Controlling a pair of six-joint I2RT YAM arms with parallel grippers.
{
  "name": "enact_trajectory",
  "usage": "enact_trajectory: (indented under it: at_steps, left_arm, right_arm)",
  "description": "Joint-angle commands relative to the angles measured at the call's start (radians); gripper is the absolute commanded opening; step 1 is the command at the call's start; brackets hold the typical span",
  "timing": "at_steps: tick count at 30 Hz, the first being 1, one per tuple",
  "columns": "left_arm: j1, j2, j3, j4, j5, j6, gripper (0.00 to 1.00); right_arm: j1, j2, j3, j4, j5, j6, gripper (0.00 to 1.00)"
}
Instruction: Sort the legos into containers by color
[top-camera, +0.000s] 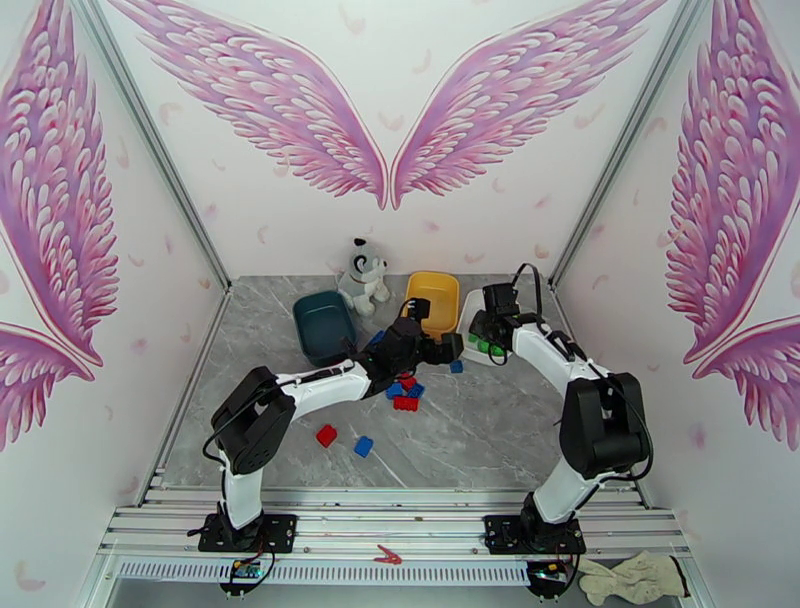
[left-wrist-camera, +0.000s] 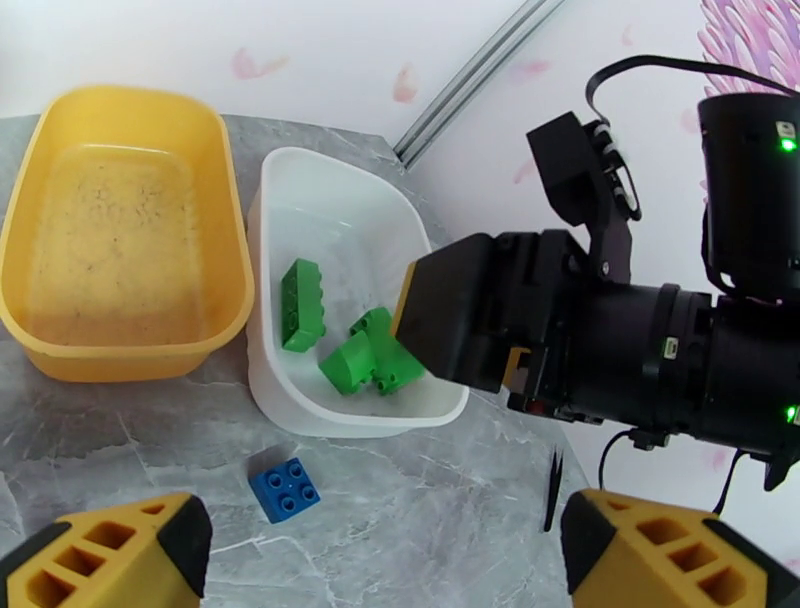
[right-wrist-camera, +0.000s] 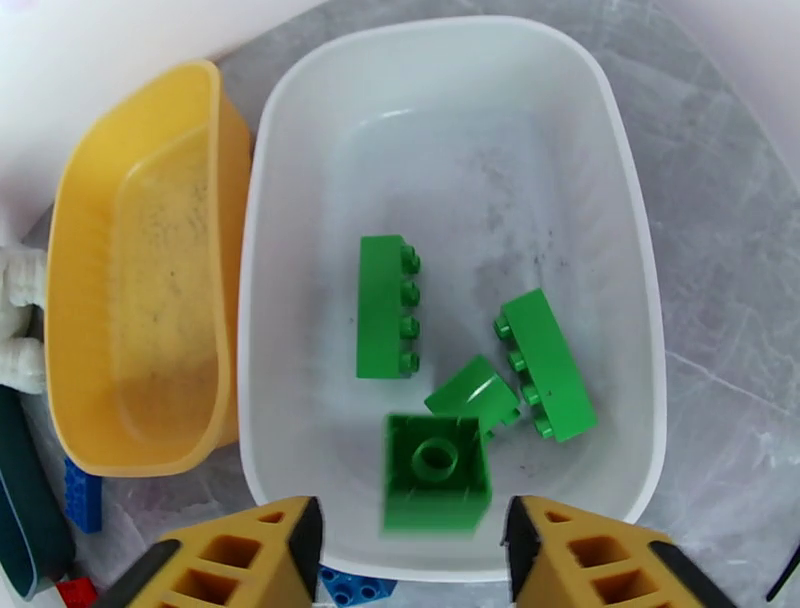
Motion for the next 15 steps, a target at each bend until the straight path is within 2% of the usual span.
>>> enact_trajectory:
  at_steps: [1, 5, 9, 15]
  left_arm:
    - [0.001, -0.067, -0.082, 0.015, -0.058, 0.039, 0.98]
    - [-0.001, -0.18, -0.234, 0.084, -0.134, 0.054, 0.98]
    - [-0.002, -0.309, -0.396, 0.123, -0.227, 0.072, 0.98]
    - [0.02, -0.501, -0.636, 0.12, -0.291, 0.072, 0.99]
  right_arm:
    - [-0.002, -0.024, 0.02, -0.024, -0.027, -0.019, 0.63]
    - [0.008, -0.113, -0.035, 0.009, -0.1, -0.032, 0.64]
    - [0.061, -0.206, -0.087, 0.027, -0.165, -0.059, 0.66]
    - [0.245, -0.252, -0.097, 0.001, -0.154, -0.126, 0.7]
